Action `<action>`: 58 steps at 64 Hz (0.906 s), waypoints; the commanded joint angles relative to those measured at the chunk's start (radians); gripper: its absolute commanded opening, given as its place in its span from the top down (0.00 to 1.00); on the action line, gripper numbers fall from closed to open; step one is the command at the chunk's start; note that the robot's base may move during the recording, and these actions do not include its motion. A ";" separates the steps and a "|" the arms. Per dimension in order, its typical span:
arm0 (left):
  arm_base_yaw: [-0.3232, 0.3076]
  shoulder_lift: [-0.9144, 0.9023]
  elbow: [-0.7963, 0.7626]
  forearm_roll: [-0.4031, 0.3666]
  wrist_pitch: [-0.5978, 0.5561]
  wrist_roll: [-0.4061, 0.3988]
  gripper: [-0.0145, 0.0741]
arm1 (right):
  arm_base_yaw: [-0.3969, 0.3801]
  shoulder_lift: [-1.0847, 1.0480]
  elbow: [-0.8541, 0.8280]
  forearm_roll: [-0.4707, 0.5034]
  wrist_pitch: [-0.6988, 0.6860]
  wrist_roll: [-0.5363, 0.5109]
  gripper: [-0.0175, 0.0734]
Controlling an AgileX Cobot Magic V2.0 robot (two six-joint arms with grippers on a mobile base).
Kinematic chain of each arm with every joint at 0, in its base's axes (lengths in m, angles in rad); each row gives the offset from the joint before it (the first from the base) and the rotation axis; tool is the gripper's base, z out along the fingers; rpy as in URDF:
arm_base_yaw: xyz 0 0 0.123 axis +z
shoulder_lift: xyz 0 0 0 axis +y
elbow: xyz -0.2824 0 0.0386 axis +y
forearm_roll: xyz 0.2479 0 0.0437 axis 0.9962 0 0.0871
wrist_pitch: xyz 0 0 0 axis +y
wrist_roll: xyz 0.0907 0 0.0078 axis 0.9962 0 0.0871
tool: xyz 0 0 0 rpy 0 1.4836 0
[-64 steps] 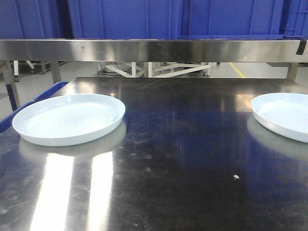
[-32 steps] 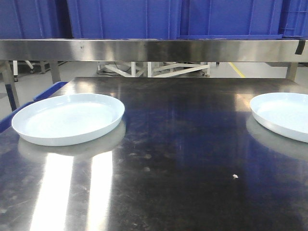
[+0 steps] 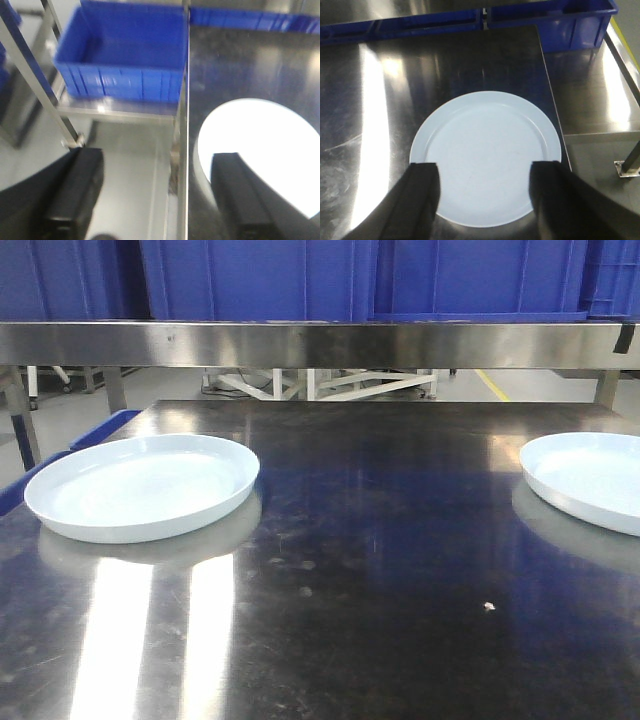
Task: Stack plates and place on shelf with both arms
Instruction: 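Lower the left gripper to the rim of the nearer white plate and grasp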
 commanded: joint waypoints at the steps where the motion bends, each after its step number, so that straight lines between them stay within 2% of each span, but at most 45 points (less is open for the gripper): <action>1: -0.007 0.044 -0.034 -0.044 -0.054 -0.002 0.21 | -0.007 0.000 -0.039 -0.003 -0.116 -0.009 0.16; 13: -0.014 0.190 -0.034 -0.124 -0.082 0.016 0.24 | -0.007 0.000 -0.039 -0.003 -0.128 -0.009 0.16; 35: -0.139 0.456 -0.036 -0.136 -0.248 0.016 0.24 | -0.007 0.000 -0.039 -0.003 -0.156 -0.009 0.16; 58: -0.146 0.600 -0.100 -0.134 -0.268 0.016 0.24 | -0.007 0.000 -0.039 -0.003 -0.156 -0.009 0.16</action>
